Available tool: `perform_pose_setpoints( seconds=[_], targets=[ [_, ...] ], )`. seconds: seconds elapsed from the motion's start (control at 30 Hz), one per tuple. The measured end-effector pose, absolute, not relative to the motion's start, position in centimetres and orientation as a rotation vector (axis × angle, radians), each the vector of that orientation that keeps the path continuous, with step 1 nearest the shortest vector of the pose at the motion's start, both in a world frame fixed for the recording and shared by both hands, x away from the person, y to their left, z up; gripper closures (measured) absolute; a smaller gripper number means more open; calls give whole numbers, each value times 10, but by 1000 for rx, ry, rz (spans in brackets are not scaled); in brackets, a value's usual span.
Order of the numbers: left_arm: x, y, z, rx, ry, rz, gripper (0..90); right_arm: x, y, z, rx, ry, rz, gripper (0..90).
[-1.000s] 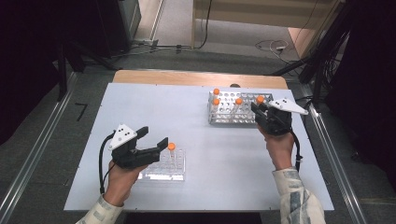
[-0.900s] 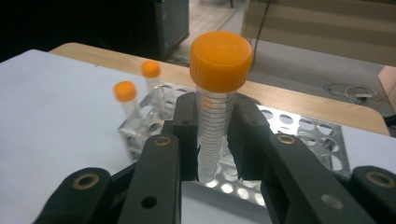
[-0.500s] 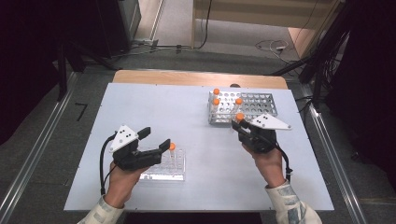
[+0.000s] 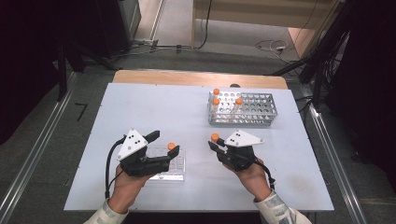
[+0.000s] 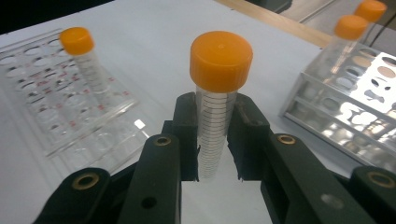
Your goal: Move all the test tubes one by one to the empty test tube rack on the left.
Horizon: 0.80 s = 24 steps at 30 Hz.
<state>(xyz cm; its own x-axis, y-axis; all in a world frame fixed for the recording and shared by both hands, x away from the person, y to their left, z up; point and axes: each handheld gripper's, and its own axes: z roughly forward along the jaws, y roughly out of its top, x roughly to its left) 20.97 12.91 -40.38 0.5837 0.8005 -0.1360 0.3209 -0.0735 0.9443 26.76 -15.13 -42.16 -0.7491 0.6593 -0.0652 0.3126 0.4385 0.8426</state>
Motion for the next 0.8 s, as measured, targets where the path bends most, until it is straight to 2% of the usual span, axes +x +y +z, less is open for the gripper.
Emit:
perform_pose_setpoints(
  seconds=[0.17, 0.3, 0.5, 0.53, 0.63, 0.8],
  targets=[
    [206, 119, -403, 1674, 907, 506, 206, 258, -142, -424, 778, 2366, 1229, 720],
    [203, 108, -405, 1705, 863, 488, 254, 252, -137, -427, 751, 2397, 1222, 719],
    [204, 90, -409, 1741, 805, 435, 355, 246, -133, -431, 717, 2425, 1211, 720],
    [204, 87, -409, 1745, 795, 429, 395, 244, -132, -431, 709, 2430, 1214, 720],
    [204, 77, -411, 1762, 776, 425, 419, 242, -131, -431, 694, 2433, 1214, 720],
    [208, 67, -416, 1780, 762, 434, 513, 236, -128, -431, 676, 2450, 1220, 719]
  ],
)
